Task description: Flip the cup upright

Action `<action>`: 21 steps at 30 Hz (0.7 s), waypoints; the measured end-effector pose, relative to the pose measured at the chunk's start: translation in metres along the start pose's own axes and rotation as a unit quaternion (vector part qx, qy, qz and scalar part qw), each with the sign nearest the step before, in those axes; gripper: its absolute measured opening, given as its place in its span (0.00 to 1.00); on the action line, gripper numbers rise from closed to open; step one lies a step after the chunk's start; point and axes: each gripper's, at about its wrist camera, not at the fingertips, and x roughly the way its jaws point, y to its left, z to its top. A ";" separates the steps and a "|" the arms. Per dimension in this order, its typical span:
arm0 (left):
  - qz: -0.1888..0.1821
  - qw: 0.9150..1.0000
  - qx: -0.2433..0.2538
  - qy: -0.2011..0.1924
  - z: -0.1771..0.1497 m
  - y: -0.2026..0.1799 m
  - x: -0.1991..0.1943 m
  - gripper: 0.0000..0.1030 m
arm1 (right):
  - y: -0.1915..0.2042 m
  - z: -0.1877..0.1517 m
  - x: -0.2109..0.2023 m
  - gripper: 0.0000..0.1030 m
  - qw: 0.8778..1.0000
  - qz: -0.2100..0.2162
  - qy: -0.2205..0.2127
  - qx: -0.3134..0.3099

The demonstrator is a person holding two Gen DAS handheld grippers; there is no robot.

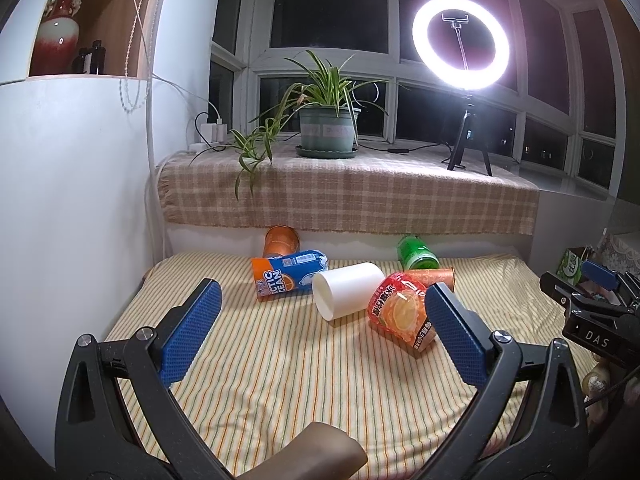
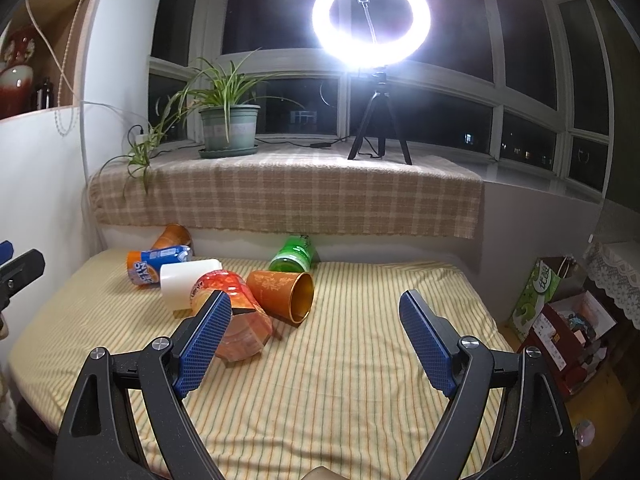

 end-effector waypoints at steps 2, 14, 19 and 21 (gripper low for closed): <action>0.002 1.000 0.000 0.001 -0.002 0.001 0.002 1.00 | 0.001 0.000 0.001 0.84 1.000 0.001 0.000 -0.001; 0.014 1.000 0.000 0.013 -0.006 0.010 0.009 1.00 | 0.015 0.009 0.032 0.84 0.996 0.066 0.016 -0.056; 0.026 0.999 0.002 0.025 -0.010 0.020 0.008 1.00 | 0.032 0.021 0.067 0.84 0.981 0.133 0.045 -0.131; 0.032 0.999 0.004 0.031 -0.012 0.025 0.007 1.00 | 0.044 0.024 0.083 0.84 0.968 0.168 0.064 -0.173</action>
